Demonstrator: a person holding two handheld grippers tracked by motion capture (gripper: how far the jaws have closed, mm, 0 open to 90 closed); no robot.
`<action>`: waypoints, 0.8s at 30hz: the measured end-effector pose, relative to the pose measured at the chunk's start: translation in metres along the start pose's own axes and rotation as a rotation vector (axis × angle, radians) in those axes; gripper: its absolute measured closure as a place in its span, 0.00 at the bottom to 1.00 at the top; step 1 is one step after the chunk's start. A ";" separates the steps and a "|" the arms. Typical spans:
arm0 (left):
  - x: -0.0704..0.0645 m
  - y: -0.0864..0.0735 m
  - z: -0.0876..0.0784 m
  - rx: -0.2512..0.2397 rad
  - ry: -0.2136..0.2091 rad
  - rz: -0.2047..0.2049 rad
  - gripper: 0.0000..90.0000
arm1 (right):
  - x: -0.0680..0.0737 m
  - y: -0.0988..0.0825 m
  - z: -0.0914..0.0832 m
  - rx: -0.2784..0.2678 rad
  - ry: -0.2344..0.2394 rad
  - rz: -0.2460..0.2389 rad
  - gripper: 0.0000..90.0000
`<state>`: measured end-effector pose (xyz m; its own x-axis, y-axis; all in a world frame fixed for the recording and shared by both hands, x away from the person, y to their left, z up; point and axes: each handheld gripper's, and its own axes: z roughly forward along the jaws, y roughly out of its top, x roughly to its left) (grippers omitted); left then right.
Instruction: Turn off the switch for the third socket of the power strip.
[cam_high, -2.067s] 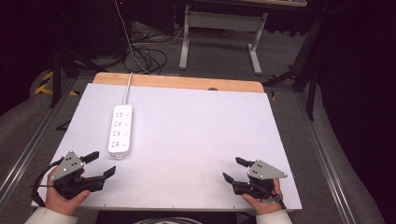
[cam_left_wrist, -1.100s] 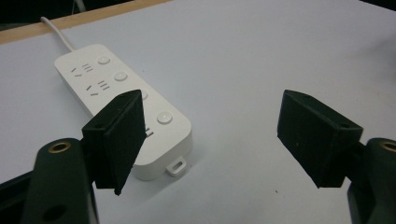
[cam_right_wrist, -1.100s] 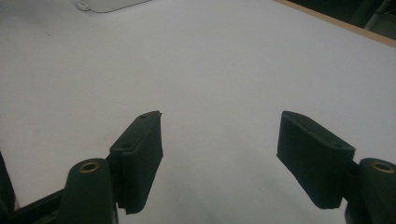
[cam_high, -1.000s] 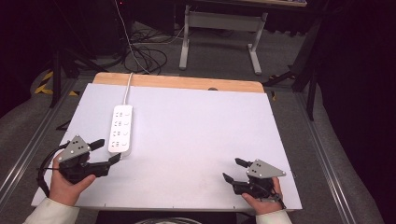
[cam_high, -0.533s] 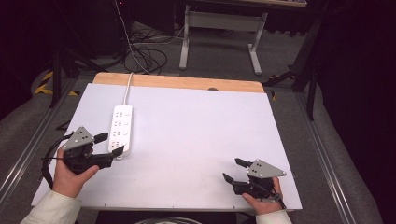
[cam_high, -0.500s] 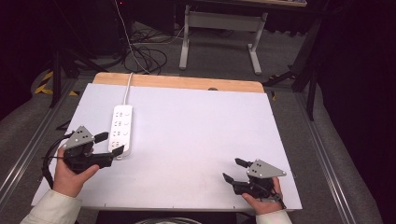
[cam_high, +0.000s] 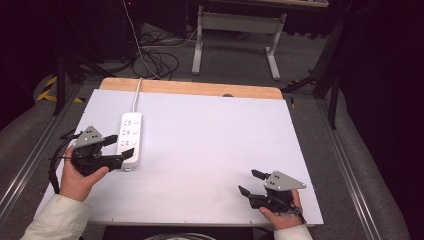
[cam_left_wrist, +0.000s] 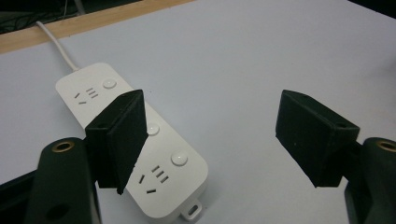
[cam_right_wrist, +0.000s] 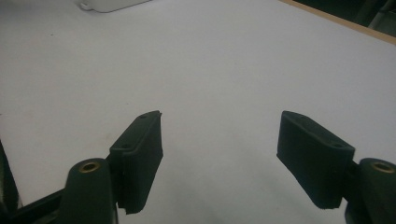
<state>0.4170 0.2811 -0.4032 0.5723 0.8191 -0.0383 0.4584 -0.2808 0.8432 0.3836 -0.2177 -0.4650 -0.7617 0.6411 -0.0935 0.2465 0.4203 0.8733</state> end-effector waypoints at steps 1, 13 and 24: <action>0.002 0.001 0.001 0.002 0.008 0.005 0.28 | 0.001 0.000 0.000 0.003 -0.001 0.003 0.35; 0.009 0.010 0.009 -0.002 0.008 -0.012 0.35 | 0.000 0.000 0.000 0.000 0.001 -0.001 0.35; 0.015 0.010 0.019 0.004 0.026 -0.013 0.87 | 0.000 0.000 0.000 0.003 0.001 0.005 0.34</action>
<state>0.4433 0.2807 -0.4054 0.5482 0.8356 -0.0350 0.4682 -0.2720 0.8407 0.3836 -0.2180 -0.4654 -0.7614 0.6422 -0.0887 0.2518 0.4191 0.8723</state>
